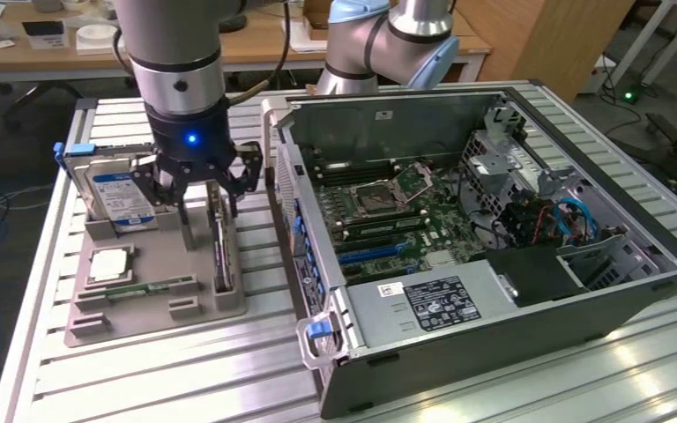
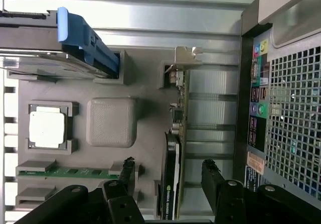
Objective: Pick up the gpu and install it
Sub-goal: 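Pick up the gpu and move the gpu toward the slot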
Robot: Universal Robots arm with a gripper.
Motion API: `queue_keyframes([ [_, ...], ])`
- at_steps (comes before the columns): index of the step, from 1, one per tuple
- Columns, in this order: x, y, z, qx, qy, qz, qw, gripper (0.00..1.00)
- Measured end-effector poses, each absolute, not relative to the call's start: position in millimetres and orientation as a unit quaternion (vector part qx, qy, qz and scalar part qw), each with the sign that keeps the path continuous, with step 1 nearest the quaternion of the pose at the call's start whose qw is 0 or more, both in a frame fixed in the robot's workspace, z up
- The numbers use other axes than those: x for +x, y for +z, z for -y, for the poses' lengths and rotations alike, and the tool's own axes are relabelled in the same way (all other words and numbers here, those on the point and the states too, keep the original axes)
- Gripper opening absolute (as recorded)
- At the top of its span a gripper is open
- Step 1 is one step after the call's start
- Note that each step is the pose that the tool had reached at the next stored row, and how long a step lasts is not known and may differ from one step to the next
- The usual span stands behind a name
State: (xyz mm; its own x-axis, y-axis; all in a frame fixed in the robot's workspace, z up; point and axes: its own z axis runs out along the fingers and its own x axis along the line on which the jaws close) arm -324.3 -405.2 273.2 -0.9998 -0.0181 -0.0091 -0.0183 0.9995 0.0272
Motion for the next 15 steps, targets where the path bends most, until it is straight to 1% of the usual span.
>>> queue_keyframes([
  [6,-324,262,399,-0.009,0.013,-1.000,0.005,0.65],
  [15,-324,249,401,0.011,0.013,-1.000,0.005,0.65],
])
